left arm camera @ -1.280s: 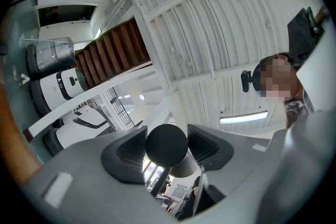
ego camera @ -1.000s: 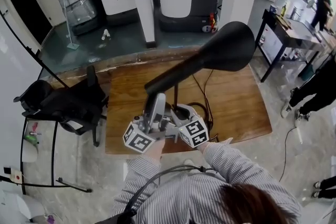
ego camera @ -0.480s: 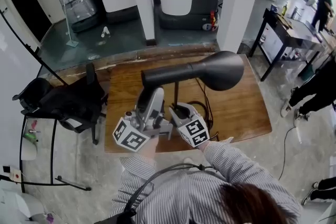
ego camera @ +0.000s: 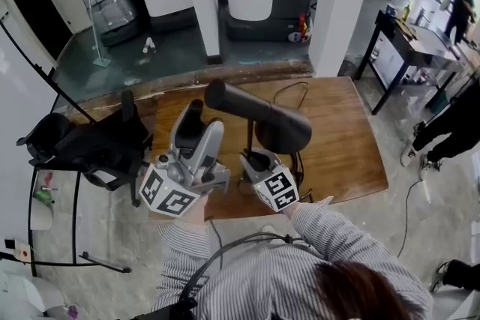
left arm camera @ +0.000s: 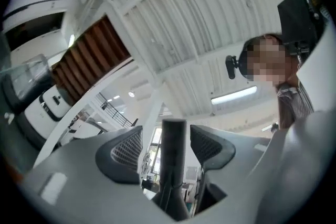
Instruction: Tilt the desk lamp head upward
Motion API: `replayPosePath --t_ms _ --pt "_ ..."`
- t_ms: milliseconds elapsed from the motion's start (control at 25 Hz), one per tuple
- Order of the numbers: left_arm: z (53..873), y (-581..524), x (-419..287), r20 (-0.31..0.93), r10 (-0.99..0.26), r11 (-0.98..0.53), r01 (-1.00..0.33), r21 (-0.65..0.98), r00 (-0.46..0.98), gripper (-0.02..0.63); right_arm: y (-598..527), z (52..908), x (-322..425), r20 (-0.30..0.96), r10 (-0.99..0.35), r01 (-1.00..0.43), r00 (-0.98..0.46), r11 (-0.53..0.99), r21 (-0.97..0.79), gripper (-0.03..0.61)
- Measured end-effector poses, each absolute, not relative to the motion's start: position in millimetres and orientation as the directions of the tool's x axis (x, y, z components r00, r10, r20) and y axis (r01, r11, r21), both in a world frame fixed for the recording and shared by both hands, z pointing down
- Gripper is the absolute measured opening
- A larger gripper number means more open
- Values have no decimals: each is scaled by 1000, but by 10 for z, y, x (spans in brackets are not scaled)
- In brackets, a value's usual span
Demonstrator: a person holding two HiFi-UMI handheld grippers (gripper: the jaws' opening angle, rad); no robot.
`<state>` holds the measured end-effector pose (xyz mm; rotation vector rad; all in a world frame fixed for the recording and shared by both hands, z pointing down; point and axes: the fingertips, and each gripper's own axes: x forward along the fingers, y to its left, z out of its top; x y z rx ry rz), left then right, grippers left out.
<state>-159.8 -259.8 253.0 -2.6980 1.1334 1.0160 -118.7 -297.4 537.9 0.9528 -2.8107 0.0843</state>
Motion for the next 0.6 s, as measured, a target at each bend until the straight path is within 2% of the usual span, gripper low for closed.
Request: replayPosePath --t_ms 120,360,440,520,600 --pt "2137 -2618 -1430 -498 -604 -742 -667 65 623 334 -2979 5370 -1183 180 -599 -609 -780 793 0 46" --pt "2055 -2885 -1122 -333 -611 -770 -636 43 718 348 -2973 5395 -1200 186 -596 -606 -782 796 2 46" --pt "2076 -2940 -1045 -289 -620 -768 -640 30 730 323 -2970 5394 -1202 186 -595 -606 -782 796 2 46" --pt "2083 -2945 -1018 -285 -607 -779 -626 33 741 245 -2967 5389 -1210 187 -594 -604 -782 797 3 46" --pt "2071 -2925 -1014 -302 -587 -795 -605 40 751 214 -2964 5384 -1214 187 -592 -602 -784 798 5 48"
